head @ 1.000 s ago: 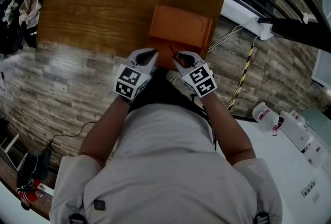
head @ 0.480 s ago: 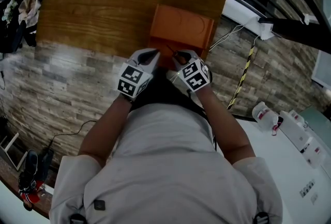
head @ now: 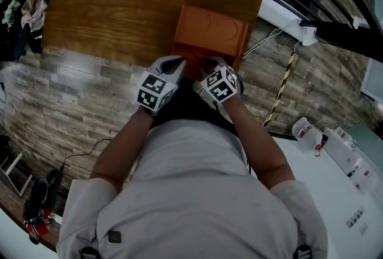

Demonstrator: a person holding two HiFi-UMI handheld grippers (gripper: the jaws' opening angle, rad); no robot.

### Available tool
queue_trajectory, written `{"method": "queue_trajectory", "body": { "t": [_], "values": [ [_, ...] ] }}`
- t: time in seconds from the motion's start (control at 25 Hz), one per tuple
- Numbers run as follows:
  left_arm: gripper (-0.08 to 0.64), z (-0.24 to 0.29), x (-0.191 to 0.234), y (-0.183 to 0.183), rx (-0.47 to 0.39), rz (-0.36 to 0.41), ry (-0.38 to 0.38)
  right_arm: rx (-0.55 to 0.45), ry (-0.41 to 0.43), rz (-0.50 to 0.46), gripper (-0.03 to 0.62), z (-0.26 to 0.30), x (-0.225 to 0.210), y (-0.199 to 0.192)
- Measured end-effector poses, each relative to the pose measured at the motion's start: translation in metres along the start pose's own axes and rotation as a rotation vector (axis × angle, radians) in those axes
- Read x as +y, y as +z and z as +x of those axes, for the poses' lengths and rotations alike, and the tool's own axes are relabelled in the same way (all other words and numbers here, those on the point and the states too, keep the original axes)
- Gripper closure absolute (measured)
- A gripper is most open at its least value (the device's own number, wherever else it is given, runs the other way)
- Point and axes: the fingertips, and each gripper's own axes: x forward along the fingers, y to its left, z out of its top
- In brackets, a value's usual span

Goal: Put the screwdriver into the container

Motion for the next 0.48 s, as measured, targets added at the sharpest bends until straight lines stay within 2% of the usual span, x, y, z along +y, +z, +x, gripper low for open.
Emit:
{"method": "queue_trajectory", "body": {
  "t": [0.48],
  "values": [
    [0.557,0.002,0.006,-0.004,0.009,-0.013,0.001,0.046,-0.005,0.01,0.509,0.016,-0.001,-0.006]
  ]
}}
